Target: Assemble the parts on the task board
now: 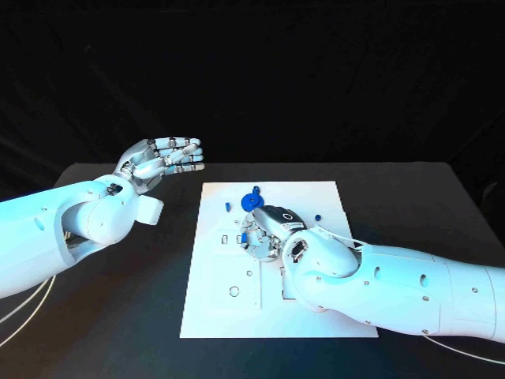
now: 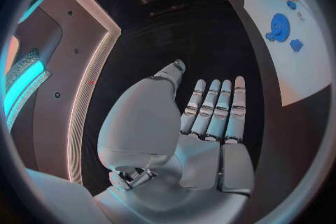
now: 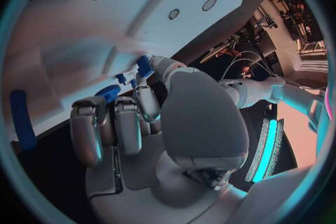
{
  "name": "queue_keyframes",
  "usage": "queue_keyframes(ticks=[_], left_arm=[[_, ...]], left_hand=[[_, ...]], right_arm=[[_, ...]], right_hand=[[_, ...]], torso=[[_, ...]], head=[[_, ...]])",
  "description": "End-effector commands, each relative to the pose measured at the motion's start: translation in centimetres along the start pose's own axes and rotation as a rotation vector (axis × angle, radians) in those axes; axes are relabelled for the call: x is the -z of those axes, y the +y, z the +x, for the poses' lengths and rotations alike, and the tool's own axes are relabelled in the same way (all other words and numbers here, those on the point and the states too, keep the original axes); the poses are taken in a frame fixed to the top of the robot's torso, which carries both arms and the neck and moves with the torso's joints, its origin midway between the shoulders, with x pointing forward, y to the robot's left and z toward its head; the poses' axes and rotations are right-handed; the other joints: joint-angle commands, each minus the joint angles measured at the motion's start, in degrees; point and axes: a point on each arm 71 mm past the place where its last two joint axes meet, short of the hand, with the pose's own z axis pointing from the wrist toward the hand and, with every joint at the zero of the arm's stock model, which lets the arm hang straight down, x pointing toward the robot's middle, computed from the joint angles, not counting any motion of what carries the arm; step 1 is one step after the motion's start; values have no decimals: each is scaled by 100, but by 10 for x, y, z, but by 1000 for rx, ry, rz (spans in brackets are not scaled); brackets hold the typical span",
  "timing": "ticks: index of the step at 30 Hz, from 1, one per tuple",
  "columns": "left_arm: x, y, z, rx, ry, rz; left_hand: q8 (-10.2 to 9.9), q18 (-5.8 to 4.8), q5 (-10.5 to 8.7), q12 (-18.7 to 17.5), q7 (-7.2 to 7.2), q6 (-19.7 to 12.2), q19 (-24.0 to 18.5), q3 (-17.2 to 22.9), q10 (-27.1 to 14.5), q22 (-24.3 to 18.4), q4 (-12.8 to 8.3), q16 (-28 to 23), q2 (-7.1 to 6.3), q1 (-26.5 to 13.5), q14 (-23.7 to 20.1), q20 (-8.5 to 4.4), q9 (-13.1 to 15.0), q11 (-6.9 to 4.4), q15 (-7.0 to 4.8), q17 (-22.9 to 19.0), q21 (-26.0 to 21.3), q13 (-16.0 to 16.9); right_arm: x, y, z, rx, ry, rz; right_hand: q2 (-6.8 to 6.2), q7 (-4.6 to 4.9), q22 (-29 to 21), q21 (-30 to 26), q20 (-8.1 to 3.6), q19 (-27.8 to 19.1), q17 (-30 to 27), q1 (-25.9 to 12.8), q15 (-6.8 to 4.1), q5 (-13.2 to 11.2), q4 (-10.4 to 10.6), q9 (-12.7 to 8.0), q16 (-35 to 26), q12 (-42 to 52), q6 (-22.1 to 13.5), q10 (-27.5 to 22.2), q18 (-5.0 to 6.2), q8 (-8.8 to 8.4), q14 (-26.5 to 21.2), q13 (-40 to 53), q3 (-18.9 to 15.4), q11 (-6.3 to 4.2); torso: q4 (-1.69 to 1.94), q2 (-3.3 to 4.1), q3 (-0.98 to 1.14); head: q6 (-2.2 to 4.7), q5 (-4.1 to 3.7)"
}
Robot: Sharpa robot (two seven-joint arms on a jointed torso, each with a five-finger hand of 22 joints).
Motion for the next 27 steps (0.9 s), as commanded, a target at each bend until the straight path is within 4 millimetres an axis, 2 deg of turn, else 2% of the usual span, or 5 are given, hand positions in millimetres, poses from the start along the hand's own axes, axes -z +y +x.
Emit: queue_keyframes(ticks=[1,9,21,23,27], left_arm=[[0,-1,2,6,20,6],[-1,-1,2,5,21,6],[-2,1,2,-8,18,0],[-2,1,1,-28,16,-8],[-3,4,3,-83,31,-37]], left_hand=[[20,116,15,21,489,53,29,17,42,-8,-27,12,0,62,-5,5,-5,-3,-21,-7,12,5],[20,116,15,21,489,53,29,17,42,-8,-27,12,0,62,-5,5,-5,-3,-21,-7,12,5],[26,137,14,11,482,49,84,39,46,-4,-41,74,-2,43,183,1,-24,-10,-42,6,21,1],[54,276,13,138,434,71,498,80,267,60,-56,353,-20,-9,598,-15,-52,-89,-166,103,225,21],[126,308,10,446,331,185,1293,148,750,232,-36,1045,-59,-80,1551,-270,-61,-266,-447,483,688,85]], right_arm=[[0,2,0,9,-2,-14],[1,3,0,5,-4,-20],[12,3,-11,-64,-91,-70],[16,0,-19,-124,-98,-92],[19,-6,-34,-253,-71,-123]], right_hand=[[-89,3,1507,31,57,600,1114,-34,50,-193,22,-19,-23,-66,-59,-74,-82,-23,497,-50,-63,1],[-138,-2,1507,31,68,600,1098,-96,54,-510,132,-52,-35,-141,-95,-127,-82,-2,492,-128,-261,2],[-141,-1,1507,31,67,600,1082,-98,54,-507,163,-64,-45,-107,-121,-100,-82,-7,488,-105,-323,3],[-140,0,1507,31,68,600,1072,-106,54,-504,184,-68,-52,-89,-124,-85,-82,-4,486,-92,-355,4],[-64,30,1450,-101,80,520,999,8,71,-434,220,-102,-100,-124,-214,-133,-47,-30,465,-126,-432,27]], torso=[[2,3,-1],[3,2,0],[-14,-25,2],[-23,-29,1],[-55,-58,5]], head=[[3,-4],[-10,1],[10,22],[31,28],[48,27]])
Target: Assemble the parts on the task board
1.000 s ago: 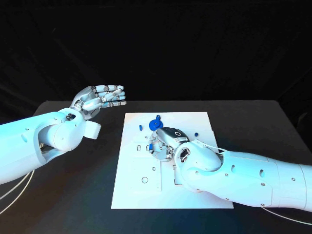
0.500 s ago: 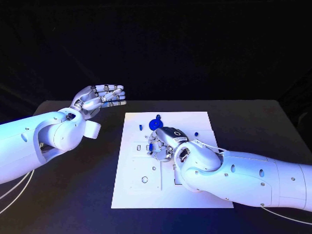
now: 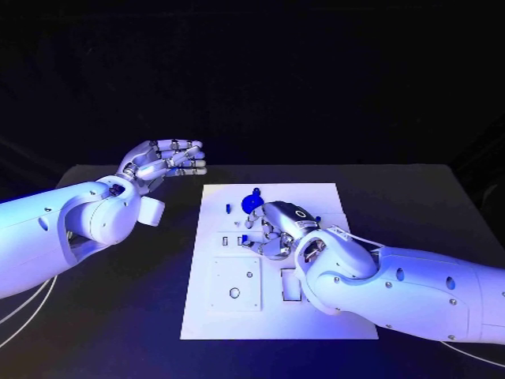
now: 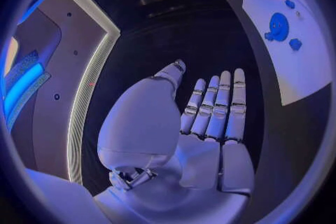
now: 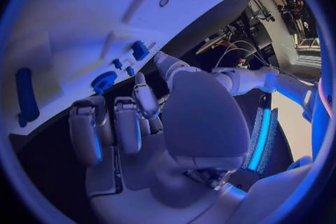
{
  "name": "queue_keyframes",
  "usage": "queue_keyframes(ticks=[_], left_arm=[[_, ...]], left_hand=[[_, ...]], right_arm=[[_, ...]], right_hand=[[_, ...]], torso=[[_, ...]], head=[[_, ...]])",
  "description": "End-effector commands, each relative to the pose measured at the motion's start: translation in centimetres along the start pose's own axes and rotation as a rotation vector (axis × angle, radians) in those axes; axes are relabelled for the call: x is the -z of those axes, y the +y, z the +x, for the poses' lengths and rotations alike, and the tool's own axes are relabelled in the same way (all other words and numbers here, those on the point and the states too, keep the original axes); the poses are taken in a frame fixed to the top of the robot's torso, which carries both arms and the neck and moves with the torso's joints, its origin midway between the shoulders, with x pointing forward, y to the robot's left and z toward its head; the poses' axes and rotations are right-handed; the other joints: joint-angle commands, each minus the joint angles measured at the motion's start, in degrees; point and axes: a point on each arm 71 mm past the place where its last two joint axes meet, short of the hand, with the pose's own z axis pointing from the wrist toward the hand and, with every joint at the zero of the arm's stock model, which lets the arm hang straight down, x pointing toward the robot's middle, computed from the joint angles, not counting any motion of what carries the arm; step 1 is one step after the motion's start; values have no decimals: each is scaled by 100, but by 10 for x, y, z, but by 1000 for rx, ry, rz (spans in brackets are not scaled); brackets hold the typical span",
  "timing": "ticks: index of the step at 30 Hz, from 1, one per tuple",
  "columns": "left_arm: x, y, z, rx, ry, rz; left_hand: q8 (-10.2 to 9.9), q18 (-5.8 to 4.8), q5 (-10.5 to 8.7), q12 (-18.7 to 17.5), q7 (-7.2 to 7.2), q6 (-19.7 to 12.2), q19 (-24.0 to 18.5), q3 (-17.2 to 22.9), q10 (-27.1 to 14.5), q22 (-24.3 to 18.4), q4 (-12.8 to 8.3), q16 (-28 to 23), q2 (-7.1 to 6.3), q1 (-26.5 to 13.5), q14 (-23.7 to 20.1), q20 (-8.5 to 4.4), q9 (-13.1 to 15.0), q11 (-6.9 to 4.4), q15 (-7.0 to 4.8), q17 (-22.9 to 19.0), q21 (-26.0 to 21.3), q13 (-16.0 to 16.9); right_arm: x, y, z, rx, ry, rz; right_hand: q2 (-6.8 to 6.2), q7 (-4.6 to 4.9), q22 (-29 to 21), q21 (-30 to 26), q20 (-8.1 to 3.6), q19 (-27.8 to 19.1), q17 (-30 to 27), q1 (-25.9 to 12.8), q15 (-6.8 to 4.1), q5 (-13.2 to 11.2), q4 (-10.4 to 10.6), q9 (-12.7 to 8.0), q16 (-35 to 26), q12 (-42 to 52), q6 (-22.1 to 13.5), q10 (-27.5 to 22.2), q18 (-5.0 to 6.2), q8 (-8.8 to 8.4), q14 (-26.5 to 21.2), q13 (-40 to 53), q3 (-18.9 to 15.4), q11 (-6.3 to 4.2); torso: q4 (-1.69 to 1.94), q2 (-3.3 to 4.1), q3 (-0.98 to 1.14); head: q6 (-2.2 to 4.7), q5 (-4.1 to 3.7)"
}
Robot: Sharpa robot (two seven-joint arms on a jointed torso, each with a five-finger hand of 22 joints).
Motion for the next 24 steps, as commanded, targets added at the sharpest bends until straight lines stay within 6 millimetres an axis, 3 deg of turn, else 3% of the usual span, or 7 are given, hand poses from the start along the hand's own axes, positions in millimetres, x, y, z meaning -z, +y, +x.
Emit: queue_keyframes(ticks=[1,3,6,8,10,17,24], left_arm=[[-1,3,5,-88,29,-43],[-1,7,6,-138,35,-95],[-1,14,10,-227,76,-205],[0,20,14,-305,123,-281],[2,24,18,-374,174,-352],[3,28,39,-636,328,-529],[-8,26,59,-825,390,-602]], left_hand=[[118,86,1,305,215,183,677,57,548,182,53,623,-61,-102,824,-292,22,-207,-275,369,435,116],[206,82,-1,428,174,296,929,83,754,285,142,997,-118,-176,1074,-400,44,-282,-376,647,654,182],[521,53,-6,1145,-121,585,1851,138,1408,884,417,3081,-206,-304,2170,-837,211,-644,-774,2068,1749,657],[862,11,12,2018,-213,541,1794,31,1326,1518,683,5628,-216,-510,2542,-937,433,-733,-891,4731,2690,1356],[1087,-25,1,2574,-257,509,1768,-61,1242,2288,718,6215,-214,-650,2697,-971,583,-777,-885,5416,3452,1790],[2197,-248,18,4609,-484,437,1912,-423,1154,4568,759,7076,41,-1030,3124,-1065,1357,-961,-1043,6594,5462,3541],[2502,-298,14,5254,-541,380,1977,-556,1394,4942,767,7187,127,-1161,3189,-1098,1632,-1011,-1084,6777,5759,4286]], right_arm=[[3,2,-14,-199,9,-72],[6,-2,-22,-256,23,-58],[10,-11,-36,-329,37,-22],[15,-19,-47,-370,42,6],[20,-25,-56,-402,40,30],[30,-47,-86,-440,11,83],[27,-72,-102,-412,-24,144]], right_hand=[[53,12,1441,-76,44,503,1001,146,44,103,-8,-19,-26,-3,-56,-47,-40,-30,457,-17,-31,20],[73,18,1427,-108,48,484,986,190,48,152,-13,-25,-36,-11,-67,-63,-31,-29,452,-26,-27,24],[88,20,1411,-145,50,462,973,205,50,176,-10,-27,-45,-22,-63,-76,-22,-23,449,-36,-22,26],[101,21,1407,-155,51,456,971,210,51,194,-3,-26,-47,-21,-53,-78,-19,-14,448,-36,-19,27],[107,22,1410,-148,52,460,969,205,52,204,6,-26,-48,-18,-48,-77,-21,-9,447,-34,-21,28],[68,24,1414,-143,54,465,976,217,53,692,46,-28,-47,-3,-46,-82,-23,27,449,-36,-86,30],[70,24,1409,-154,54,459,958,226,53,717,46,-29,-59,-35,-47,-109,-20,31,444,-64,-90,29]], torso=[[-40,-36,4],[-50,-56,8],[-62,-88,27],[-69,-106,35],[-82,-123,45],[-107,-164,78],[-119,-206,99]], head=[[18,3],[12,4],[4,38],[-9,54],[-17,69],[-27,62],[-63,87]])
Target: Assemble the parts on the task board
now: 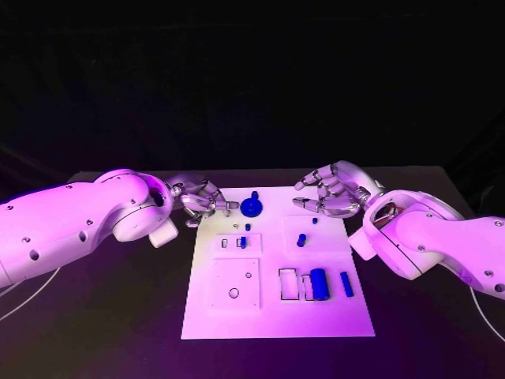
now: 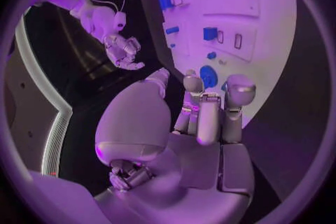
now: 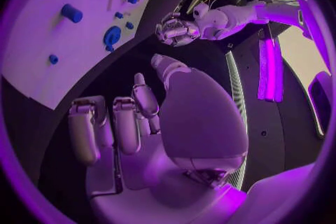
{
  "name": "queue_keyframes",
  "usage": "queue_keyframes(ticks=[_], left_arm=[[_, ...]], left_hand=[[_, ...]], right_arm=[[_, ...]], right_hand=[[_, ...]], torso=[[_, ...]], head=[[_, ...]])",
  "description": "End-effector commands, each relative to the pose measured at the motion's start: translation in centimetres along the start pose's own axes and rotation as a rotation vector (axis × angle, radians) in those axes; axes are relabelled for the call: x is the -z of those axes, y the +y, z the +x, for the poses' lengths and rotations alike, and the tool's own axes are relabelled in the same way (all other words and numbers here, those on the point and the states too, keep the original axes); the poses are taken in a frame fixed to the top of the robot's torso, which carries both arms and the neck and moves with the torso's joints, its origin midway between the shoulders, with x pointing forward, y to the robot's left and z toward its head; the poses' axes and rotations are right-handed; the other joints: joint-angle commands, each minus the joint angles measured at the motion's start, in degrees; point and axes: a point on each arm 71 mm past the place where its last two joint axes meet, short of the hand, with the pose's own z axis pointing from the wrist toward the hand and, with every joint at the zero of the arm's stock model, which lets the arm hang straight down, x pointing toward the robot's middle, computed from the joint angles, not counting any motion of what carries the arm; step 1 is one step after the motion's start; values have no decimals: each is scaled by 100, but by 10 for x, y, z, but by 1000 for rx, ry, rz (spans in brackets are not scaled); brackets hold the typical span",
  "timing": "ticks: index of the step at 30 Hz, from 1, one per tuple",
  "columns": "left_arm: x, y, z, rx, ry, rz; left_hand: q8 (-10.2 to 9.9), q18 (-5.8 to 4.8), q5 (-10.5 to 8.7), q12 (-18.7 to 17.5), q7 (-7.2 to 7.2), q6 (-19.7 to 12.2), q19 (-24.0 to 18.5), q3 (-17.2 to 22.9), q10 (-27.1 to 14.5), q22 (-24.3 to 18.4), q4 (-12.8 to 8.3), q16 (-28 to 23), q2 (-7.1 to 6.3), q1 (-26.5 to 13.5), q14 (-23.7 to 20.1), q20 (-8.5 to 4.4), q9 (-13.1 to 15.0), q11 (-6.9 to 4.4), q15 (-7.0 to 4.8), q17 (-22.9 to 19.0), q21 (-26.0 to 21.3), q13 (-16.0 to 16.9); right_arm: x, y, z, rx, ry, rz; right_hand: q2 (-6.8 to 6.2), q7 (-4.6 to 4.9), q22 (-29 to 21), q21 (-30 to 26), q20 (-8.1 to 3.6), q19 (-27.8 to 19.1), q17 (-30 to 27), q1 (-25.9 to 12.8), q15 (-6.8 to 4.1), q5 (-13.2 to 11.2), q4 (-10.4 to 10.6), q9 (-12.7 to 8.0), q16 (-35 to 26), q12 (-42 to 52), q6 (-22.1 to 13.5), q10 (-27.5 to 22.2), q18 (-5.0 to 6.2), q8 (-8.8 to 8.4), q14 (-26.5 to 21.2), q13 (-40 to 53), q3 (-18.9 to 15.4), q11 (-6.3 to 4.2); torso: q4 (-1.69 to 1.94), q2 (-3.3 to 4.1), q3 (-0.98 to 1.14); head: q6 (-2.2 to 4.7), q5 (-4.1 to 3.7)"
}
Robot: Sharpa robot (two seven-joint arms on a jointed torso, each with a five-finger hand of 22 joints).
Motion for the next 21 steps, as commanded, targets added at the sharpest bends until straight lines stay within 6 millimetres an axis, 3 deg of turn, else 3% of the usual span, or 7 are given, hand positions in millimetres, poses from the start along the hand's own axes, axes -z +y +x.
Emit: queue_keyframes(ticks=[1,5,13,21], left_arm=[[-4,3,4,-206,49,-150],[-14,-7,10,-281,62,-185],[-27,-19,19,-378,85,-223],[-38,-25,28,-428,130,-241]], left_hand=[[40,-111,12,31,-26,-20,34,-47,3,27,-1,30,22,-55,337,11,40,6,-39,666,27,32],[70,-116,2,55,-26,-57,32,-89,-16,68,2,51,48,-121,347,11,80,6,-40,703,61,56],[131,-146,-16,180,-36,-77,102,-165,43,258,2,111,89,-228,378,11,147,-1,-44,797,187,205],[174,-154,-31,220,-43,-90,110,-227,45,320,5,123,138,-331,383,10,198,-6,-47,816,237,248]], right_arm=[[-3,-7,-6,-17,11,13],[-10,-16,-20,2,-43,30],[-18,-30,-38,25,-127,68],[-23,-38,-48,47,-191,122]], right_hand=[[-27,-6,1402,-49,55,451,945,40,32,20,-9,-8,-31,-37,-17,-22,-16,31,461,-7,-36,1],[-19,-14,1283,-337,53,283,726,55,27,2,10,0,-180,-195,9,-156,57,72,395,-142,-64,-5],[-18,-15,1264,-382,51,258,687,37,24,5,40,-4,-212,-184,-6,-140,67,79,382,-139,-94,-7],[-32,-21,1139,-686,46,88,424,13,17,21,119,-14,-412,-423,-47,-315,139,99,301,-358,-192,-12]], torso=[[-13,-28,21],[-9,-39,27],[8,-31,20],[-19,-26,18]], head=[[-29,23],[-69,69],[-100,102],[-113,129]])
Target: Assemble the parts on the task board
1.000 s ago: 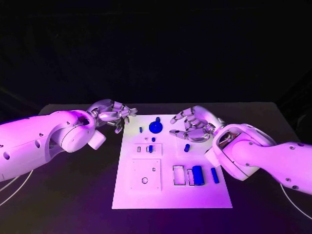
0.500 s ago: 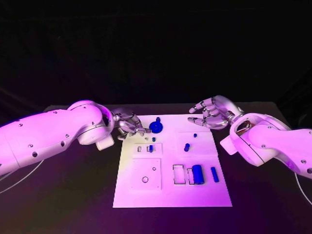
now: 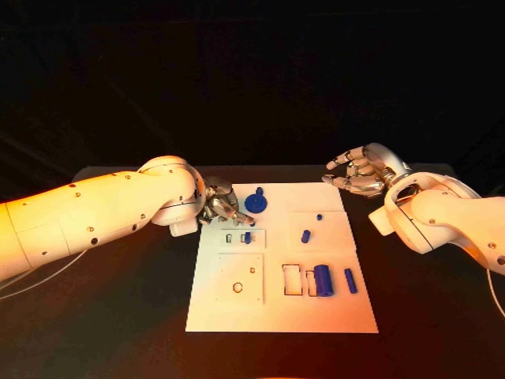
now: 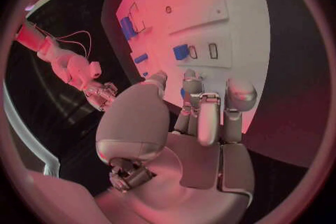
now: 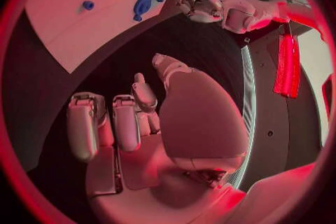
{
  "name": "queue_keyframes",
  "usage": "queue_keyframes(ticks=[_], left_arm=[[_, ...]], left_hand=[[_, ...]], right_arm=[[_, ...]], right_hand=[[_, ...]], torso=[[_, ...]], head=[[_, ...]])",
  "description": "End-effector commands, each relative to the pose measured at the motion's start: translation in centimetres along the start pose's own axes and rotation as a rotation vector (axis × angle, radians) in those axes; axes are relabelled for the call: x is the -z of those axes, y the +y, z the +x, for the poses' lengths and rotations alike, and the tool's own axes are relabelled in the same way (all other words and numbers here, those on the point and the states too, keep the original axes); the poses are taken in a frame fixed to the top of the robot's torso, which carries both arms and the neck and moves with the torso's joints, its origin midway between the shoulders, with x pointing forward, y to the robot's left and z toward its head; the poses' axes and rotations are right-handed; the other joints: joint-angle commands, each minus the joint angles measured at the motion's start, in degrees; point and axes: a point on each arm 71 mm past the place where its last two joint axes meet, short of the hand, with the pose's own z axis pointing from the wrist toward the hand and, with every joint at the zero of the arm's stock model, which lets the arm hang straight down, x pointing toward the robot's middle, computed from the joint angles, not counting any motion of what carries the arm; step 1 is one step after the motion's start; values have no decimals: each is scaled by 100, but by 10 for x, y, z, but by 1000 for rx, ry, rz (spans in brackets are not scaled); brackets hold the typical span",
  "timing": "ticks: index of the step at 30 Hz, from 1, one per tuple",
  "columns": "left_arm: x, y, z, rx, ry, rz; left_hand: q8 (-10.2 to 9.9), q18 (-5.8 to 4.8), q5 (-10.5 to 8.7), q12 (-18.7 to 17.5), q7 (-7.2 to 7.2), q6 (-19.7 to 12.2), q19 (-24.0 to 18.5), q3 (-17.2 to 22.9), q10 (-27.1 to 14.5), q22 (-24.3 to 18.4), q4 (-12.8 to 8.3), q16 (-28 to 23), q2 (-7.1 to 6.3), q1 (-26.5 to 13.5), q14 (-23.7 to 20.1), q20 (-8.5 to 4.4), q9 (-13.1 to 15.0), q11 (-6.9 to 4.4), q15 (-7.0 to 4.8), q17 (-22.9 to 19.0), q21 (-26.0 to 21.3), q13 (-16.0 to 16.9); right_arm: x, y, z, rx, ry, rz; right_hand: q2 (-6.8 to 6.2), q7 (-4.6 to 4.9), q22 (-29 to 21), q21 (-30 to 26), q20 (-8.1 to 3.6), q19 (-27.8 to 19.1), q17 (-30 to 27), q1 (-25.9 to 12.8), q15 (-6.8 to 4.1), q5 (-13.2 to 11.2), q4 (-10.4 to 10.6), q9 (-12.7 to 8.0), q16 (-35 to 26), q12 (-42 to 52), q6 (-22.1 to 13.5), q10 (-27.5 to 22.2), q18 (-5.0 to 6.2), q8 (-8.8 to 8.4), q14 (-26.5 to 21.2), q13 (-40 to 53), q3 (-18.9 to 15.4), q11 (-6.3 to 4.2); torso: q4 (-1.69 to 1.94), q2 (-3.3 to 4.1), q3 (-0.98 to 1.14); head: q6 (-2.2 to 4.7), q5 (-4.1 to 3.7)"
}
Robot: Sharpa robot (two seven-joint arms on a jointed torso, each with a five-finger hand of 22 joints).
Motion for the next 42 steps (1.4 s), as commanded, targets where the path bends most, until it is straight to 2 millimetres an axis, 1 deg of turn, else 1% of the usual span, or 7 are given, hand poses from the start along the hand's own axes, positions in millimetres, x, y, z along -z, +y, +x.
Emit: queue_keyframes(ticks=[1,6,11,16,26,33,42], left_arm=[[-2,-1,2,-69,40,-34],[-7,-6,5,-82,54,-37],[-12,-10,9,-92,68,-39],[-16,-13,11,-100,84,-43],[-20,-15,15,-107,115,-46],[-22,-16,17,-111,132,-48],[-22,-15,18,-103,142,-48]], left_hand=[[42,-70,-34,32,0,-48,19,-47,21,18,6,19,8,-87,402,-1,20,14,-28,811,37,5],[57,-69,-40,32,-2,-53,11,-72,11,23,6,24,29,-129,404,0,39,13,-29,821,44,4],[65,-76,-42,45,-2,-62,26,-87,13,62,5,-10,49,-157,387,0,52,13,-29,763,68,21],[71,-80,-43,54,-2,-69,34,-98,13,85,5,-8,68,-179,387,0,63,13,-29,764,85,31],[73,-82,-40,51,-2,-75,40,-99,7,101,2,0,84,-181,391,0,69,13,-29,777,95,26],[88,-87,-21,59,-6,-96,42,-91,-6,134,-14,9,109,-108,393,4,97,10,-30,789,121,34],[142,-89,1,65,-21,-75,35,-71,-15,161,-14,6,149,1,389,8,156,-1,-36,779,146,39]], right_arm=[[-2,-2,-4,13,-47,22],[-3,-3,-5,17,-60,33],[-5,-2,-5,24,-63,35],[-5,-2,-4,28,-62,36],[-6,-2,-3,30,-59,37],[-6,-2,-3,30,-58,37],[-7,-2,-3,31,-58,40]], right_hand=[[-28,-2,1130,-52,45,78,402,18,16,27,-3,-7,-43,-36,-29,-34,54,17,294,-36,-40,-2],[-24,-2,1127,-57,43,76,398,24,15,34,1,-7,-49,-45,-32,-38,54,20,293,-46,-46,-3],[-18,-3,1126,-60,42,76,395,31,13,43,5,-8,-54,-47,-35,-37,54,23,292,-50,-50,-4],[-18,-3,1126,-60,42,76,395,31,13,43,5,-8,-54,-47,-35,-37,54,23,292,-50,-50,-4],[-18,-3,1126,-60,42,76,395,31,13,43,5,-8,-54,-47,-35,-37,54,23,292,-50,-50,-4],[-12,-3,1127,-58,41,79,391,31,12,48,14,-9,-59,-52,-37,-36,53,27,292,-57,-58,-5],[-5,-4,1124,-65,40,77,385,35,11,53,17,-9,-65,-54,-37,-35,54,30,291,-61,-60,-6]], torso=[[-16,8,-2],[-13,13,-1],[-22,21,-4],[-13,17,-8],[-8,11,-9],[-2,6,-11],[-3,9,-8]], head=[[-4,10],[-10,-1],[-10,21],[-37,-3],[-63,-9],[-79,-16],[-88,-30]])
